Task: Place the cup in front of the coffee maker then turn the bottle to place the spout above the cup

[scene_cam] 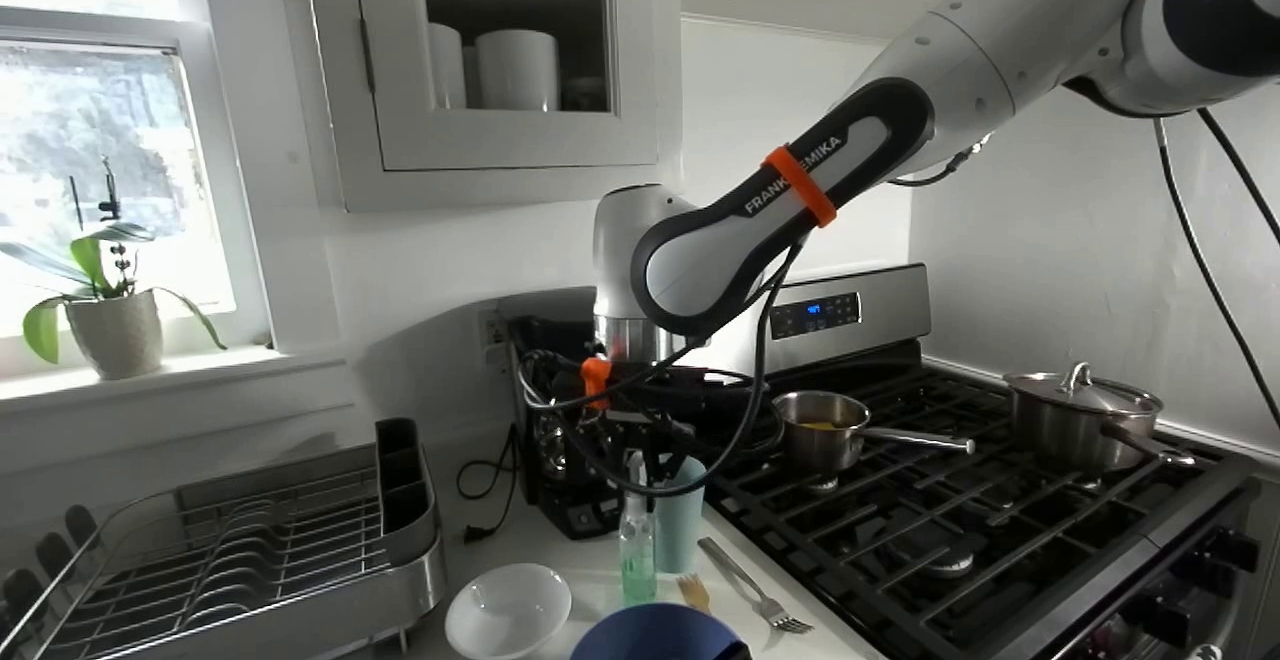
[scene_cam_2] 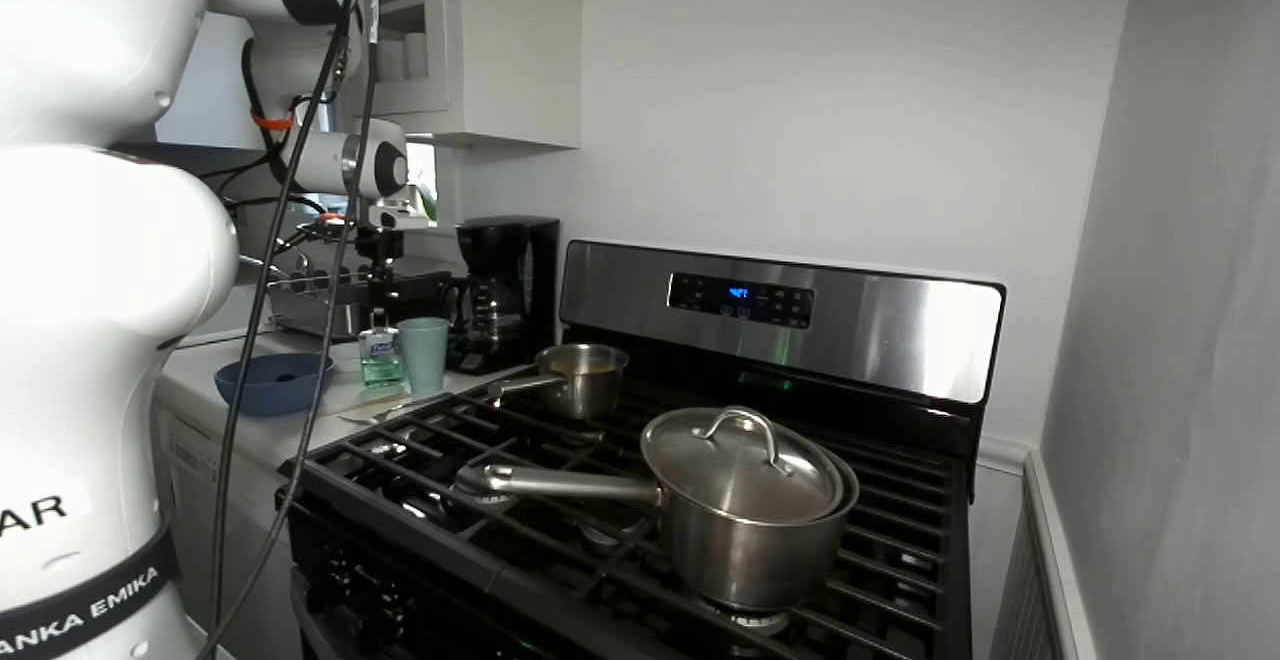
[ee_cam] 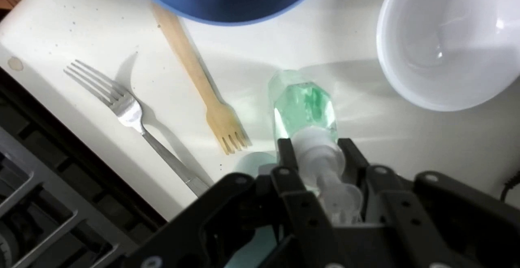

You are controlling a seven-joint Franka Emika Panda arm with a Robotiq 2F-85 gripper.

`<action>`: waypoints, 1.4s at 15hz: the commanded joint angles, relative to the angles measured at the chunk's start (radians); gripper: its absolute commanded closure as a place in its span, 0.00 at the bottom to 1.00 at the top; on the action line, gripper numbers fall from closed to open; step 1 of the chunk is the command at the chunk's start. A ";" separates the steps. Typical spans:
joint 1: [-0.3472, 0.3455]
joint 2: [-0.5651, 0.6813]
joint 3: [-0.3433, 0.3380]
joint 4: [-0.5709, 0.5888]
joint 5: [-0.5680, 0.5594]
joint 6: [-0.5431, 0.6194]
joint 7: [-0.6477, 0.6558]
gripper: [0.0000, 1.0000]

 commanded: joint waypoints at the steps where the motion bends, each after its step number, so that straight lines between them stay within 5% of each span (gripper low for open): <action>1: -0.009 0.039 0.008 0.066 -0.044 -0.036 -0.141 0.89; 9: -0.018 0.074 0.018 0.116 -0.018 -0.037 -0.470 0.91; 19: -0.023 0.067 0.010 0.122 -0.008 -0.081 -0.665 0.91; 20: -0.021 0.068 0.009 0.124 -0.011 -0.088 -0.676 0.89; 21: -0.021 0.068 0.011 0.126 -0.008 -0.093 -0.687 0.44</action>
